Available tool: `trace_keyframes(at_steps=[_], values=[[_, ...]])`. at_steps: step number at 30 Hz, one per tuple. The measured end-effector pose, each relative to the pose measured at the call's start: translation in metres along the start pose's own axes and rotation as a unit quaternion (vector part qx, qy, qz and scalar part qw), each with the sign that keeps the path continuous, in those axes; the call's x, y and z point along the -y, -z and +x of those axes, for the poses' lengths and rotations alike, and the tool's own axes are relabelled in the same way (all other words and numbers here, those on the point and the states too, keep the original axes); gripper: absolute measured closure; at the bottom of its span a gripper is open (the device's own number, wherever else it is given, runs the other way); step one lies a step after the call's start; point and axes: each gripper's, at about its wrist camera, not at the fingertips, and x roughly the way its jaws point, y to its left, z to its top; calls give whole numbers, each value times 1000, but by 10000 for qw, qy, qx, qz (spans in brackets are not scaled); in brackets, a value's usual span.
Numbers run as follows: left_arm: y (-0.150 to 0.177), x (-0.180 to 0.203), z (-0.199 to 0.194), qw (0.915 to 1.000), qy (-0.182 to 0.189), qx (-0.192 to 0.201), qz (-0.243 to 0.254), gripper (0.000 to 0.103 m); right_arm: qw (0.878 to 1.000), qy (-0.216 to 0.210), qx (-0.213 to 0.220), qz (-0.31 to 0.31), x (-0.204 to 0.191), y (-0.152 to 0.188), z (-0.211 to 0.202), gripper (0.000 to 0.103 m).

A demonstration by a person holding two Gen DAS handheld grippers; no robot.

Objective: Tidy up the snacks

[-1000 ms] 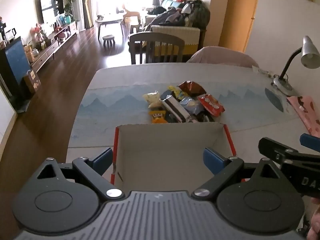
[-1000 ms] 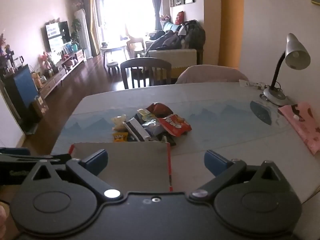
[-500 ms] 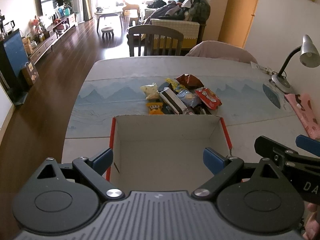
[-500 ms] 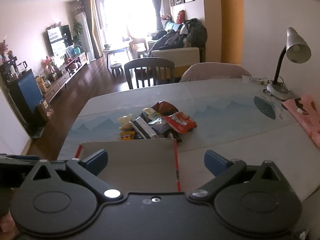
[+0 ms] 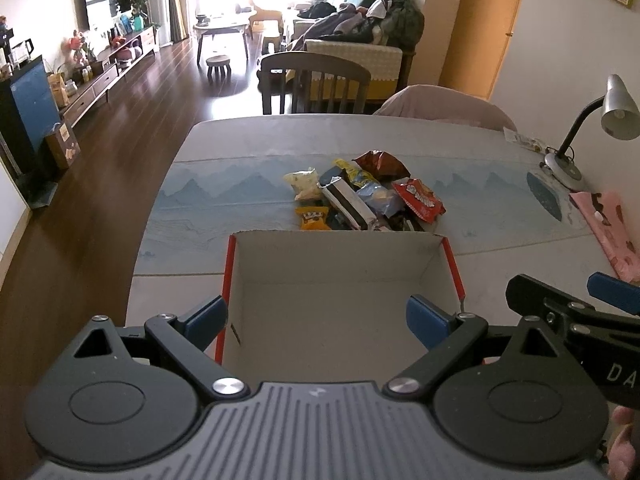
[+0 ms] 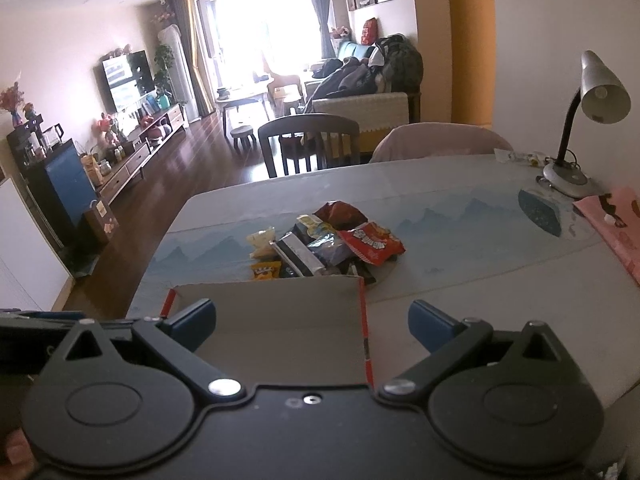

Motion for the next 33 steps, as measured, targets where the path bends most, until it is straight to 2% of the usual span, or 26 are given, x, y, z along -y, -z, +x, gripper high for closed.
trace_keyframes(at_steps=[33], values=[[2,-3,3,10000,-11,17,-52,6,10000,-31,-4,-44,0,-2,1,1]])
